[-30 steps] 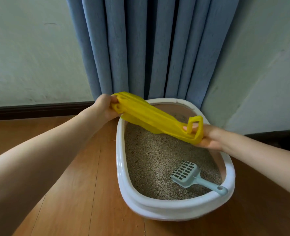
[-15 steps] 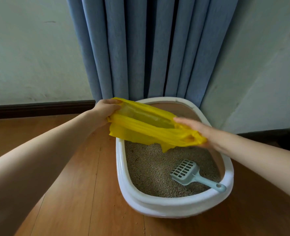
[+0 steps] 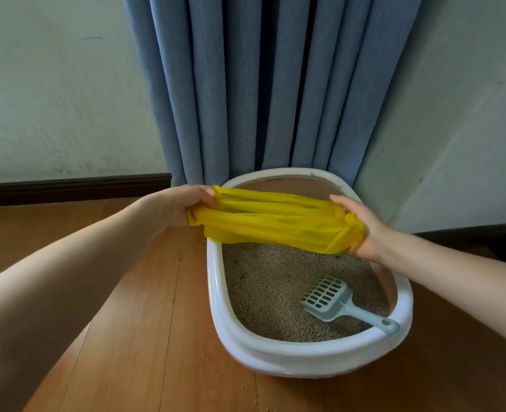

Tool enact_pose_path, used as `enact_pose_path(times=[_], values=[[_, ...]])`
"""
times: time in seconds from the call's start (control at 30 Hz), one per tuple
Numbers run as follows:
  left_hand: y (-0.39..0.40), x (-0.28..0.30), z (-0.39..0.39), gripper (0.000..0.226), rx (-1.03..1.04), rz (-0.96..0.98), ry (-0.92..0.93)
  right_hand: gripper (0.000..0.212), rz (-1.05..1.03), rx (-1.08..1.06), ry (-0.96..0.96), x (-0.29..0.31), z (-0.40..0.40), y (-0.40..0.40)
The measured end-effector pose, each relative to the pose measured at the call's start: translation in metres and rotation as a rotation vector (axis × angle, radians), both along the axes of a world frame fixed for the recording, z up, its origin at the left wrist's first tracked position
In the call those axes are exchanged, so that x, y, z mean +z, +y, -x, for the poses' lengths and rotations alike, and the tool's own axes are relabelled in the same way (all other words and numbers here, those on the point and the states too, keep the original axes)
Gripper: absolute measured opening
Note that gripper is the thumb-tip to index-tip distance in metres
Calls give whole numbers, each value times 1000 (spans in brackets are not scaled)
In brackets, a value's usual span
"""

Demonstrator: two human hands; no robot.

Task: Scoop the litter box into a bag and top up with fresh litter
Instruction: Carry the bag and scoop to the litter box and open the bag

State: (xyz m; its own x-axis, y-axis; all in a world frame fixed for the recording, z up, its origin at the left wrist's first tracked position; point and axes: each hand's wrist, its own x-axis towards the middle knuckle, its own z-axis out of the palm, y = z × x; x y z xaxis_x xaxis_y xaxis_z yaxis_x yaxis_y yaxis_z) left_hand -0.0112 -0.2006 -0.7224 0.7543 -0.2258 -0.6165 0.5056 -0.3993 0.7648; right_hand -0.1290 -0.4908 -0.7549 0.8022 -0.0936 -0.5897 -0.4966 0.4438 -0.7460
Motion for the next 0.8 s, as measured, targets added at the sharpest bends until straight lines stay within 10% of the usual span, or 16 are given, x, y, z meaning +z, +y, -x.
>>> enact_pose_path(times=[0.17, 0.4, 0.5, 0.6, 0.7, 0.8], values=[[-10, 4, -1, 52, 237, 71, -44, 38, 218, 501, -86, -4, 10, 14], [-17, 17, -8, 22, 16, 431, 38, 35, 368, 109, 35, -15, -2, 8], [-6, 8, -6, 17, -336, 283, 58, 31, 308, -173, -38, -3, -9, -3], [2, -4, -12, 42, -268, 81, -65, 48, 115, -243, -112, 12, -10, -2], [2, -11, -19, 12, -119, -139, -221, 35, 120, -32, -101, 16, -5, 11], [6, -16, -23, 36, -41, -259, -326, 21, 473, 309, -158, 11, -5, 21]])
